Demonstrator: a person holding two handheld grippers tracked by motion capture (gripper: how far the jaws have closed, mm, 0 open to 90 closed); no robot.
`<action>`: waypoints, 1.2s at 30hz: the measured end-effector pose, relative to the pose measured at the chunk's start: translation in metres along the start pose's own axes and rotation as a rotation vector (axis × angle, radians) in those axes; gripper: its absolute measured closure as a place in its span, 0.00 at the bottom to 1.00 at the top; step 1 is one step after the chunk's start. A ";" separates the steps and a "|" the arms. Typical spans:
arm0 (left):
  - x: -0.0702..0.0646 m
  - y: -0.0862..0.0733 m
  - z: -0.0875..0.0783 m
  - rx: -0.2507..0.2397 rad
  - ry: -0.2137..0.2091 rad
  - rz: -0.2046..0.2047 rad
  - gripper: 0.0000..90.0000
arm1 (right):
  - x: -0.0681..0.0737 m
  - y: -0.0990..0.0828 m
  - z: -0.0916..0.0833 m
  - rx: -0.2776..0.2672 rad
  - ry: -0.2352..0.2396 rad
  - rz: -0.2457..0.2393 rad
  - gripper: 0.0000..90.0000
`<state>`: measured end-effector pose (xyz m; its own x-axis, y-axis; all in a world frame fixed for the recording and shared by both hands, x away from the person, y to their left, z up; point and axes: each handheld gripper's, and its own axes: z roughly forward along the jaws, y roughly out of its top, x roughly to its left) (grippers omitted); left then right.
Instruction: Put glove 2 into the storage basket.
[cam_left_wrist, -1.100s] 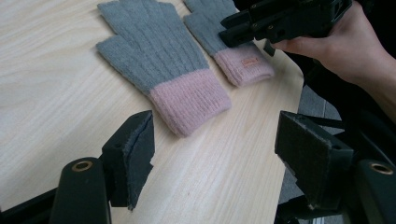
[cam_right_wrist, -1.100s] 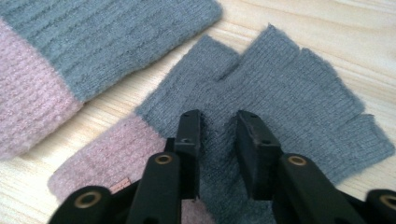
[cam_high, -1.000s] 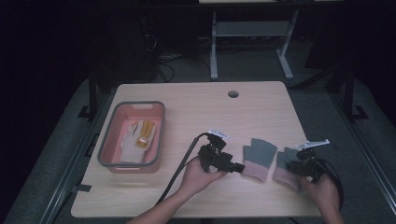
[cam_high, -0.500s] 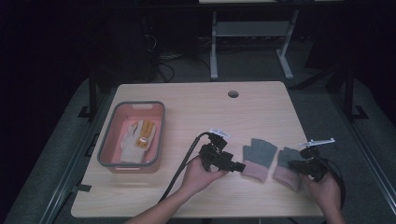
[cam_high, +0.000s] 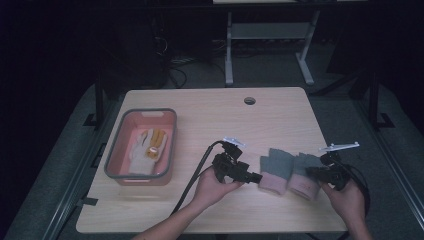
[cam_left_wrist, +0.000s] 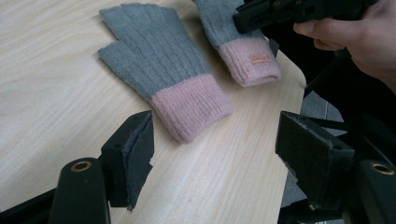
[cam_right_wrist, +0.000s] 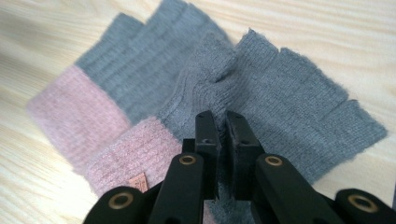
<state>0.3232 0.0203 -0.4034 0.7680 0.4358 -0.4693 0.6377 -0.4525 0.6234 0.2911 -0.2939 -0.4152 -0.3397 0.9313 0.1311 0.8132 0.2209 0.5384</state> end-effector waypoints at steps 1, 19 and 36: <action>0.000 0.000 0.000 0.000 0.001 0.000 0.31 | 0.002 0.002 0.000 -0.004 0.003 -0.001 0.95; 0.003 -0.001 0.005 0.000 0.014 -0.006 0.32 | 0.040 0.030 0.016 -0.010 0.091 -0.047 0.94; 0.010 -0.003 0.019 0.020 0.016 -0.027 0.32 | 0.059 0.042 0.040 0.041 0.088 -0.040 0.93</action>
<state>0.3305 0.0111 -0.4220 0.7496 0.4603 -0.4756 0.6593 -0.4557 0.5980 0.3242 -0.2180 -0.4179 -0.4109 0.8930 0.1834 0.8162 0.2708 0.5104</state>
